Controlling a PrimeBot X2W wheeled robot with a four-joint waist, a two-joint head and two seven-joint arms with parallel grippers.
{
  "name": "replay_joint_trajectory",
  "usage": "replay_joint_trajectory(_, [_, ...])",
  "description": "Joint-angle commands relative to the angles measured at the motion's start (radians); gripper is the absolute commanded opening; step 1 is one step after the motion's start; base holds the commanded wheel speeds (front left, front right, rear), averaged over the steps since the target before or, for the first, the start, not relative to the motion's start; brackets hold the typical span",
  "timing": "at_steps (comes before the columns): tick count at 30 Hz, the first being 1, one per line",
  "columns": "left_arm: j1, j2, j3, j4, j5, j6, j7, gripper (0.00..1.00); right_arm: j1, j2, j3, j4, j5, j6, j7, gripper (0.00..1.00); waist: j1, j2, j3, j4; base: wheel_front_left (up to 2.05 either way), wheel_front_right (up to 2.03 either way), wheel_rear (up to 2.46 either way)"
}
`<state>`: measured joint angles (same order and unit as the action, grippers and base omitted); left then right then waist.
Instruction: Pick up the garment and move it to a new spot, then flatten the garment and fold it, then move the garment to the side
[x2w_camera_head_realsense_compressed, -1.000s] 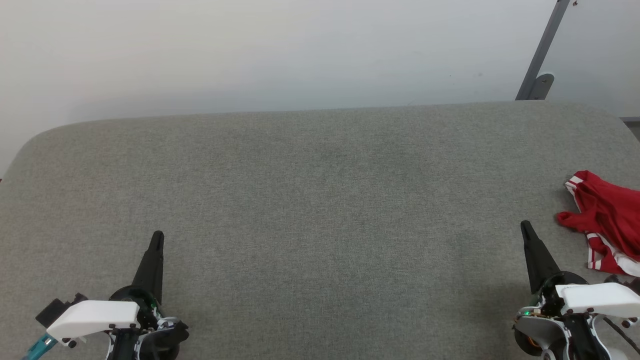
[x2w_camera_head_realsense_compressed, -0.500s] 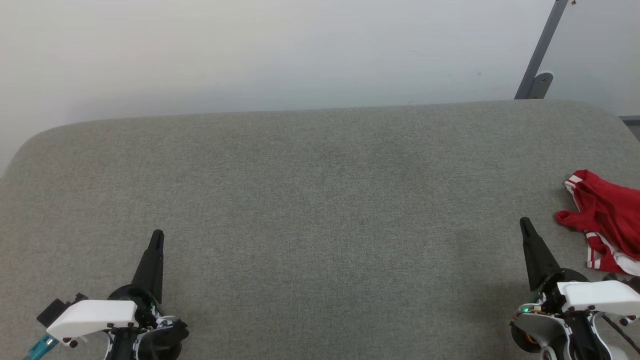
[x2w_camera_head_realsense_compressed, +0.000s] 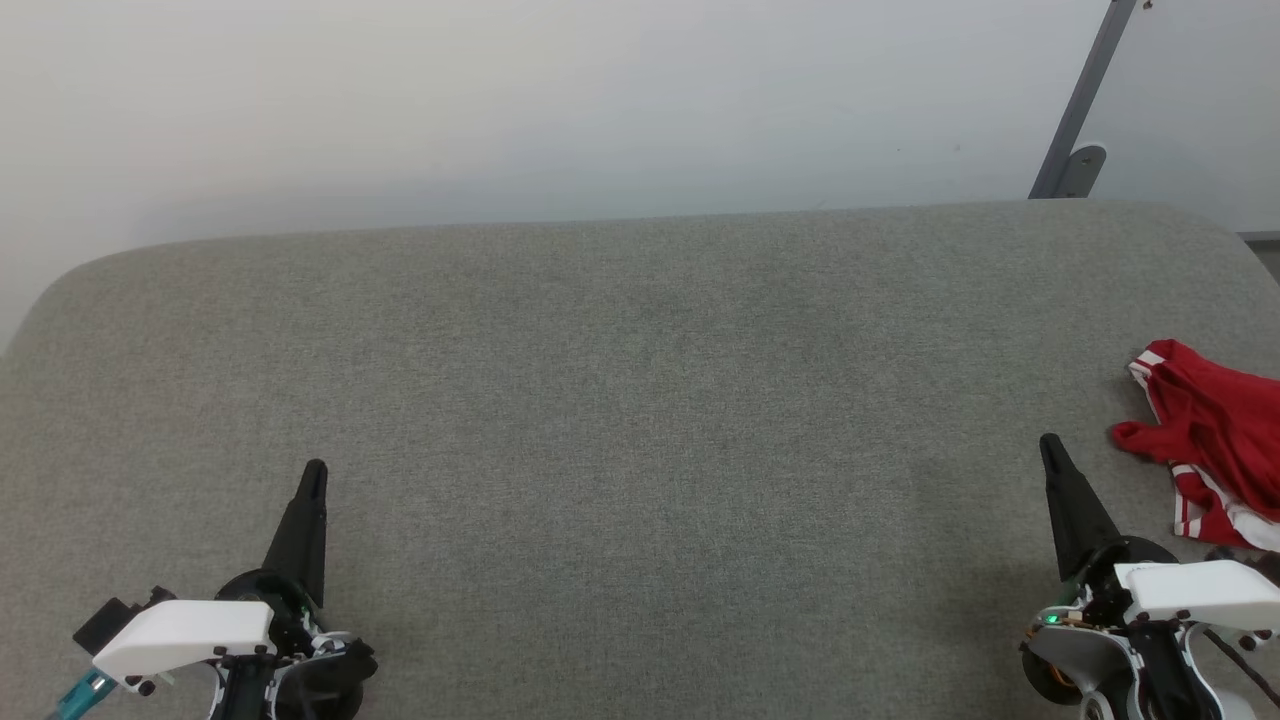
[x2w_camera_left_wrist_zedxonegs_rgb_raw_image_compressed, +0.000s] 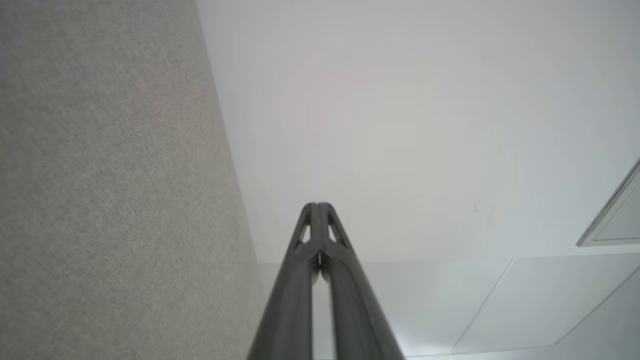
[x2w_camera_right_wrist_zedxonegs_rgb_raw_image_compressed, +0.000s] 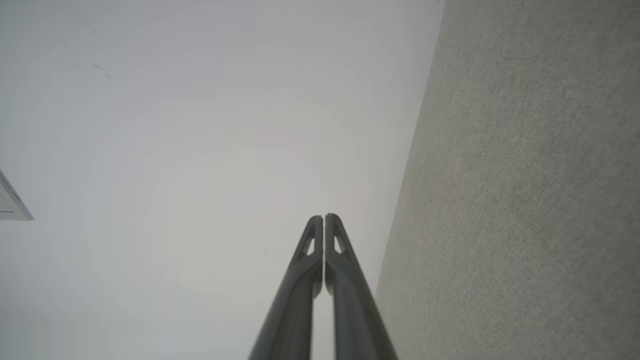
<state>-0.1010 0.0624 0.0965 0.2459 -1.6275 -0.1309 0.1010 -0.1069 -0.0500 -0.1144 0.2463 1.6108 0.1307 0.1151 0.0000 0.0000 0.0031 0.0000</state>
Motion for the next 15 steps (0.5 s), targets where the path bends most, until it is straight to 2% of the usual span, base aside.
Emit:
replay_joint_trajectory(1, [-0.014,-0.001,0.004,0.0,0.003,0.0,0.004,0.0,-0.004,0.002,-0.001,-0.003,0.004,0.0,0.002,0.0,0.0,0.0,0.0,0.0,0.0,0.0,0.0])
replay_joint_trajectory(15, [-0.015,-0.003,0.006,0.0,0.006,0.0,0.006,0.0,-0.004,0.002,-0.001,-0.003,0.004,0.0,0.002,0.0,0.0,0.0,0.0,0.0,0.0,0.0,0.0])
